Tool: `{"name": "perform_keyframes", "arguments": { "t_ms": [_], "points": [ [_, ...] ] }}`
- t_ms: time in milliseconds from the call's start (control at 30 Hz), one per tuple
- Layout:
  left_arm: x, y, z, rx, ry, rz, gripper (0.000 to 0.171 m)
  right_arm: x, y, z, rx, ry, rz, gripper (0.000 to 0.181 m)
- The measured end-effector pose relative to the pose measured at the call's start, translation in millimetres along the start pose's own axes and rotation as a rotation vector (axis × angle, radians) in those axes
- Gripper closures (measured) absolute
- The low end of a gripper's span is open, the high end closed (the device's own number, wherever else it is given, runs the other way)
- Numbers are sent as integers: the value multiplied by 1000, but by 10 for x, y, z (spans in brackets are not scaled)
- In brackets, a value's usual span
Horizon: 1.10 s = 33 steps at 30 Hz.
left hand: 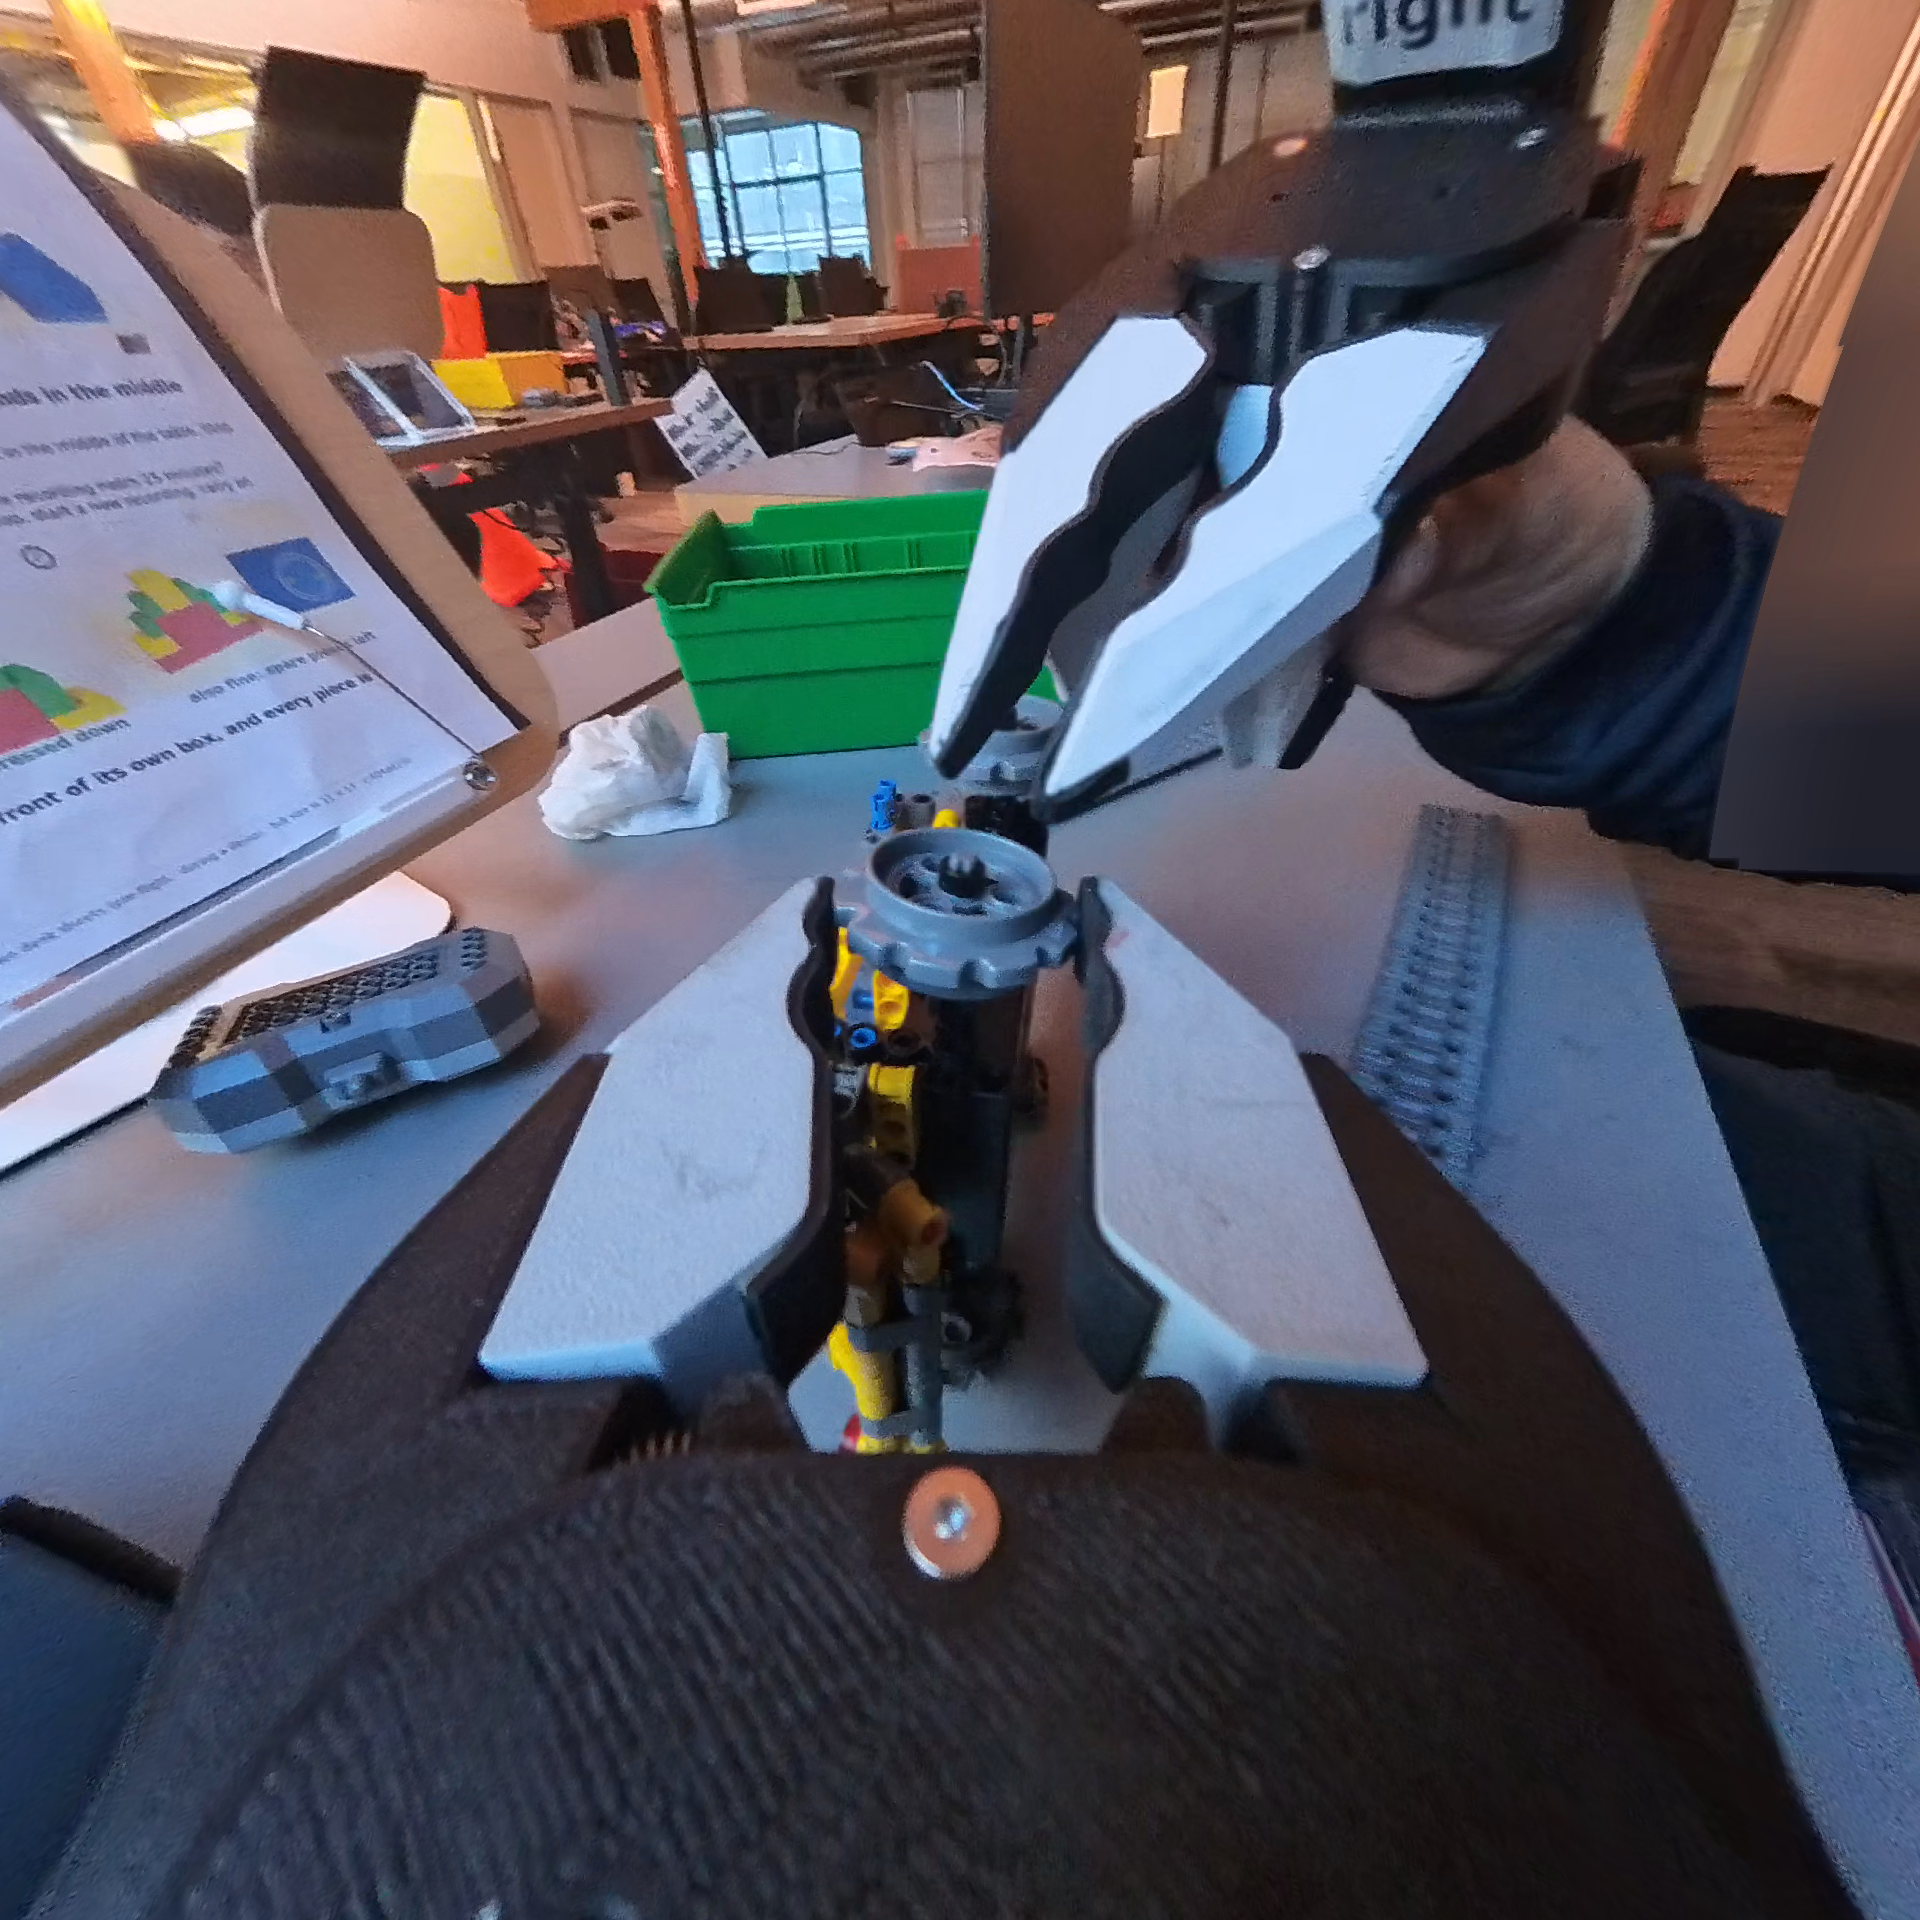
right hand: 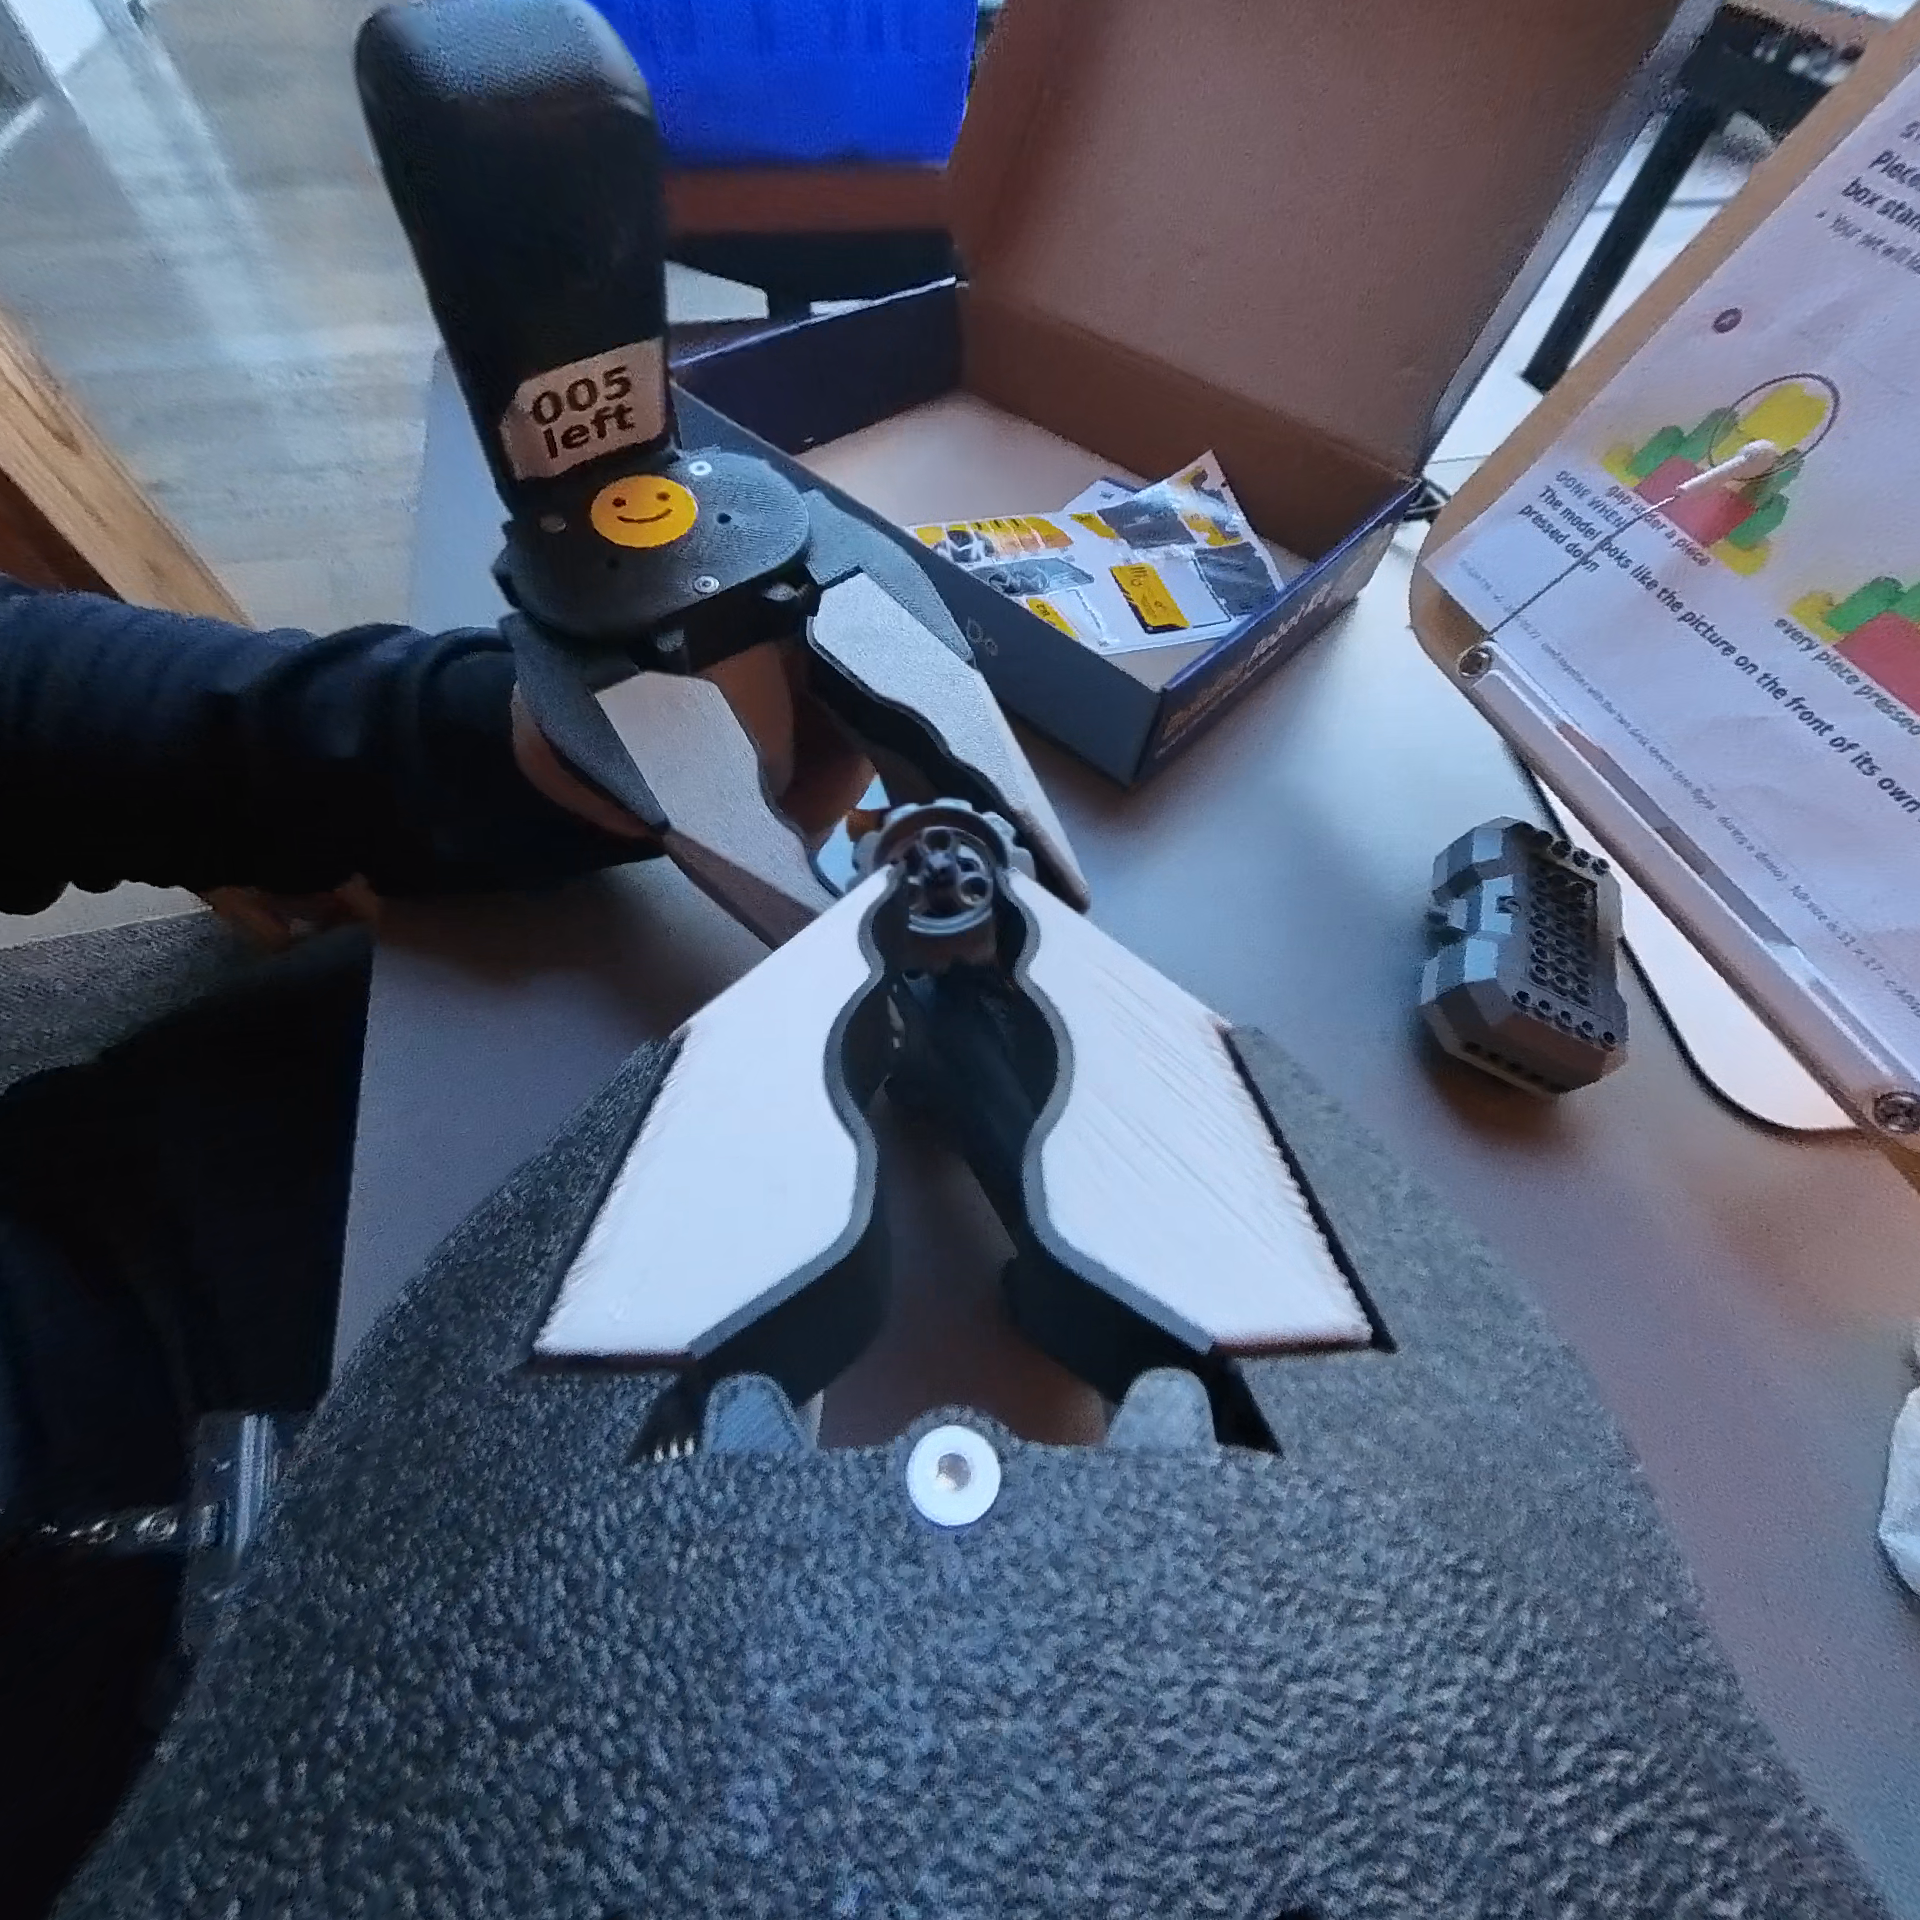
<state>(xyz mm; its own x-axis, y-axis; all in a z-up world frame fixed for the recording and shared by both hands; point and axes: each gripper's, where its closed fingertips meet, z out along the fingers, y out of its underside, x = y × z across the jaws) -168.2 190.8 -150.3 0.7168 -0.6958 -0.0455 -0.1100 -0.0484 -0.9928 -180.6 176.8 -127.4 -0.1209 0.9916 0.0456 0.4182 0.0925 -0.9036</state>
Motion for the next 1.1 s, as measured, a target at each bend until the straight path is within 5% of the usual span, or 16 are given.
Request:
{"name": "perform_keyframes", "arguments": {
  "t_ms": [400, 767, 933, 1033, 1100],
  "points": [
    [5, -12, 48, -11, -107, 33, 127, -6, 91, 81, -125, 69, 37, 174],
    [-4, -8, 52, -37, -181, 137, 126, -50, 81, 108, -69, 82, -40, 179],
    [-32, -79, 15, 34, -170, 5, 127, -14, -49, 93, 112, 155, -23, 181],
    [-50, -1, 14, 12, -159, -41, 127, 300, -457, -390, 422, 256, 92, 181],
    [-59, -6, 14, 14, -158, -37, 127, 382, -593, -557, 486, 144, 211, 180]
  ]
}}
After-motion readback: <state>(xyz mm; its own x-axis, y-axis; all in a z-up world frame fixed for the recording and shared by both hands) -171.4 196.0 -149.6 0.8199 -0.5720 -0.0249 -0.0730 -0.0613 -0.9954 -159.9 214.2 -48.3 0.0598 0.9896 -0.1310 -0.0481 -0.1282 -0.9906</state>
